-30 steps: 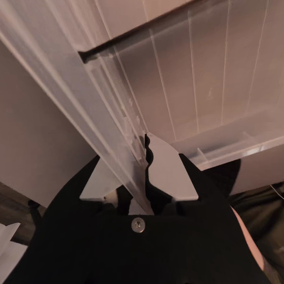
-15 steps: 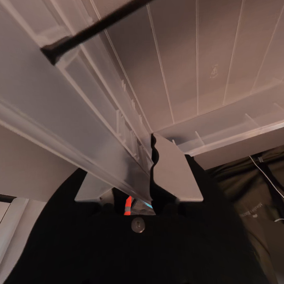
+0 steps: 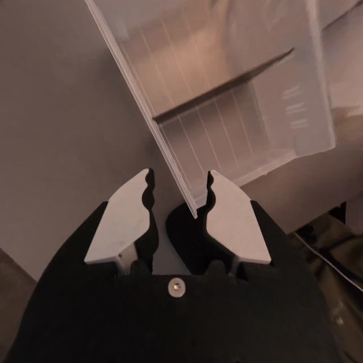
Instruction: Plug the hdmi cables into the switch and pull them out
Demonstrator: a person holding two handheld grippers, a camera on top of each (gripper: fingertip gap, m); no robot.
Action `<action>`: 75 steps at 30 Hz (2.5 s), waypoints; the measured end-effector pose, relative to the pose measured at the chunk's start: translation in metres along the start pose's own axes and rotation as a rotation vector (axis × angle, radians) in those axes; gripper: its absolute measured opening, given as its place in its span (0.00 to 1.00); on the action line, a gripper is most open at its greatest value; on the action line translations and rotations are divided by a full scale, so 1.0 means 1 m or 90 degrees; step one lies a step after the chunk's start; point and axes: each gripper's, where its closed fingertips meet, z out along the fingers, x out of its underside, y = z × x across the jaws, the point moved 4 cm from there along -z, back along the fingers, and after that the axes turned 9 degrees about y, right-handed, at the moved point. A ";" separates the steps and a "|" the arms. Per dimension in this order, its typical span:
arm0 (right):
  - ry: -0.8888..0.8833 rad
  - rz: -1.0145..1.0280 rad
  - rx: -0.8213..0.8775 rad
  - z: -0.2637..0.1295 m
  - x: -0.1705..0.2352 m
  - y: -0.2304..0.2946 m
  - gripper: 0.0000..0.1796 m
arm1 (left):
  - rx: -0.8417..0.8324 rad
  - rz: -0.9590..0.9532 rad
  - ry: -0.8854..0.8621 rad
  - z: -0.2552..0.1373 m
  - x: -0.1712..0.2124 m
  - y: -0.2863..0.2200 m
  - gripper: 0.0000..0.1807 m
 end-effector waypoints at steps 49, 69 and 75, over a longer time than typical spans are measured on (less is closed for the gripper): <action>0.402 0.386 0.069 -0.182 -0.021 -0.202 0.03 | 0.309 0.134 -0.554 -0.117 -0.037 -0.119 0.48; 0.675 0.859 0.203 -0.265 0.406 -0.235 0.03 | 0.201 0.217 -0.007 0.173 -0.113 -0.276 0.52; 0.689 0.818 0.123 -0.208 0.384 -0.226 0.03 | 0.054 0.200 -0.038 0.160 -0.128 -0.197 0.21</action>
